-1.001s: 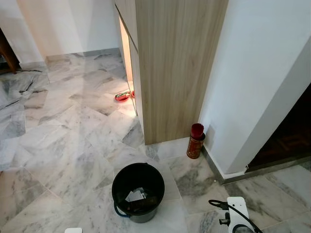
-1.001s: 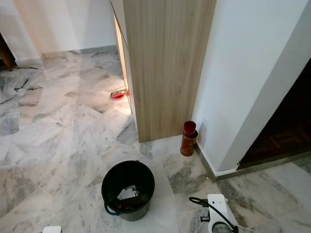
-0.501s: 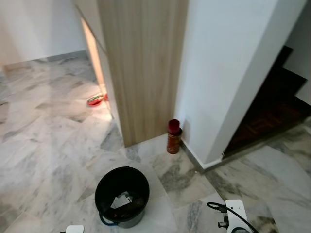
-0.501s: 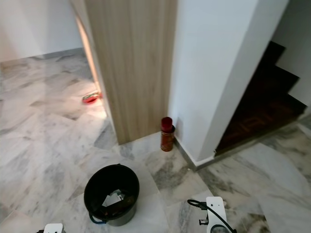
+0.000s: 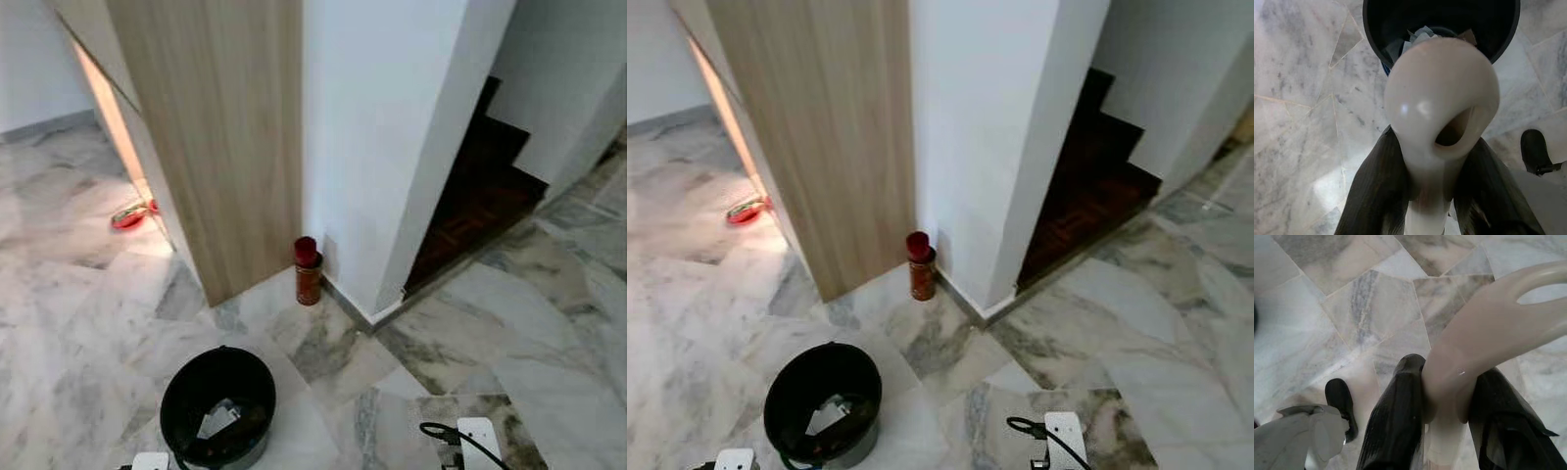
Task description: Sweep floor
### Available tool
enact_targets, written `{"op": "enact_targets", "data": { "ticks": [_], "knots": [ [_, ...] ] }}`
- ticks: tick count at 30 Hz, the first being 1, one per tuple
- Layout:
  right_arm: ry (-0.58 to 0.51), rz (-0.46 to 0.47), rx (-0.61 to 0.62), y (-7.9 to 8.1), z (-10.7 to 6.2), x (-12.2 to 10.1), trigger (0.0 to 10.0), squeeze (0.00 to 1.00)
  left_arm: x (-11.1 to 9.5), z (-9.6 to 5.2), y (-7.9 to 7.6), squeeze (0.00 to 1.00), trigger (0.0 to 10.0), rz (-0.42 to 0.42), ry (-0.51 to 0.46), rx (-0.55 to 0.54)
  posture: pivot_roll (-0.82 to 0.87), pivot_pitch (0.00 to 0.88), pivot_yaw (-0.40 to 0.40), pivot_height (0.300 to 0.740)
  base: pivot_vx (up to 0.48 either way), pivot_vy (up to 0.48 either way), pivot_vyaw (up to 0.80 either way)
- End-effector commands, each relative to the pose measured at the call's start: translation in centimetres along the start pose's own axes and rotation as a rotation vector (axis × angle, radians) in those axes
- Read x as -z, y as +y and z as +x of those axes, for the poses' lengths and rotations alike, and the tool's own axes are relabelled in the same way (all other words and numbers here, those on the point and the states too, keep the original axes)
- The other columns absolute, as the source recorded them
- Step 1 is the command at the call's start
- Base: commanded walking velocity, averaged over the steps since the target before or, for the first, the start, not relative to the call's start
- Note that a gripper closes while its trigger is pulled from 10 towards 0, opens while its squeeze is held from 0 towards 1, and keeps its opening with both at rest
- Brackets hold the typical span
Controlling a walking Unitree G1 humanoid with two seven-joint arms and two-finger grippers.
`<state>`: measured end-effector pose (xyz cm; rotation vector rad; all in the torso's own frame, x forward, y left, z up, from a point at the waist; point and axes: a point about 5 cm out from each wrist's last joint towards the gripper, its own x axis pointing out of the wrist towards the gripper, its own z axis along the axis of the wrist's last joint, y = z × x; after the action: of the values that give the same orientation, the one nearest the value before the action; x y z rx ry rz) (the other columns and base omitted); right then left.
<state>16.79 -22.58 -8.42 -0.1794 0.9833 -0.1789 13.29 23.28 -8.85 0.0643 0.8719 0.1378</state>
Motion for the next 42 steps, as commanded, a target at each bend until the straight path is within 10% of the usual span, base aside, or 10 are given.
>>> {"op": "enact_targets", "data": {
  "ticks": [1,42],
  "knots": [
    [0.019,0.008,0.008,-0.7,0.0,0.5,10.0,0.00,-0.1,0.0,0.1,0.00,10.0,0.038,0.002,0.005,-0.01,0.000,0.017,0.740,0.000,0.000,-0.73],
    [0.031,-0.014,0.016,-0.8,-0.2,1.3,10.0,0.00,-1.1,0.4,-0.7,0.00,10.0,0.024,-0.034,0.014,-0.03,0.000,0.007,0.740,0.000,-0.052,-0.72]
  ]
}}
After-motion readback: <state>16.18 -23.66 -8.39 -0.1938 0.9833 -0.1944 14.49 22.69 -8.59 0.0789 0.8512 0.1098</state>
